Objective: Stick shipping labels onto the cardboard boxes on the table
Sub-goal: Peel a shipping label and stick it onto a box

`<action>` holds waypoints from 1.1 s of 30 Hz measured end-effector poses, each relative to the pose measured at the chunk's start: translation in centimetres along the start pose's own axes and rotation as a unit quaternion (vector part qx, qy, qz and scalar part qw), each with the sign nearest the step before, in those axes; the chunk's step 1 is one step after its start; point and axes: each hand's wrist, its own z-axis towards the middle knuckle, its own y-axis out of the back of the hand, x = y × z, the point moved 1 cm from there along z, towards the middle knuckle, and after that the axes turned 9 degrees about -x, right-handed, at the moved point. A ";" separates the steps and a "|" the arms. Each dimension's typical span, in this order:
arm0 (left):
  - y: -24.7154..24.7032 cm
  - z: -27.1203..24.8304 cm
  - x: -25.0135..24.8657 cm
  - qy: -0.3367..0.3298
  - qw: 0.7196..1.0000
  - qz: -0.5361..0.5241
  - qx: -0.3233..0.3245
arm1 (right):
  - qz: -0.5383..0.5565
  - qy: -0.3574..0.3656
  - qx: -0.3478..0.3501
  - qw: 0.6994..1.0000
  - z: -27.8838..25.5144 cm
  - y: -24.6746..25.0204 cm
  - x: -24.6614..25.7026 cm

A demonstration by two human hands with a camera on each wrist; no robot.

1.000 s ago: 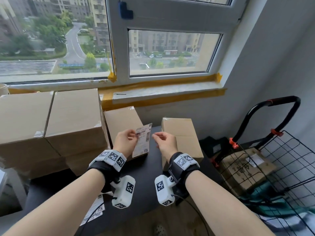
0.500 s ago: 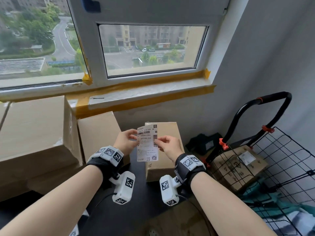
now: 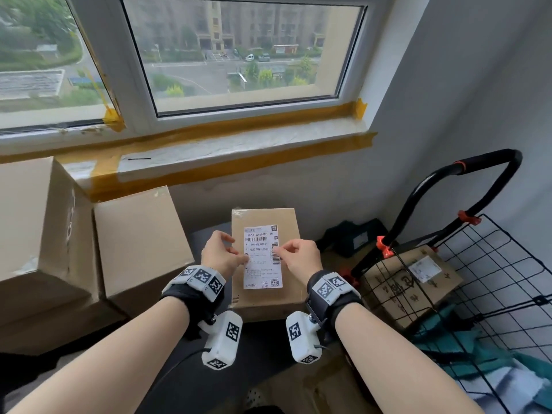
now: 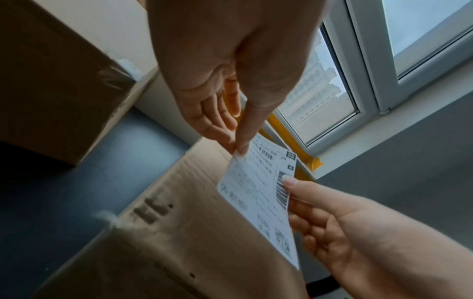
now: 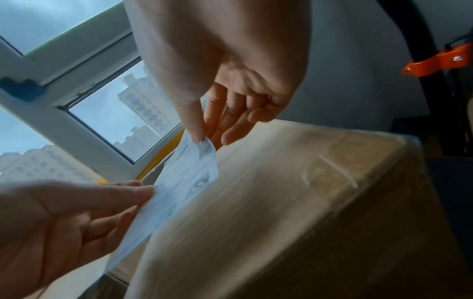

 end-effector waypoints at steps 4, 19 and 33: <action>-1.1 -0.1 0.2 -0.005 1.000 0.023 -0.015 | -0.036 0.019 -0.006 0.999 0.4 0.4 -0.1; -2.7 0.0 0.3 -0.025 0.998 0.057 -0.030 | -0.122 0.033 -0.004 0.992 1.6 -0.2 -0.2; -3.2 0.4 -0.6 -0.082 0.980 0.180 -0.006 | -0.166 0.007 0.000 0.986 1.5 -0.3 0.4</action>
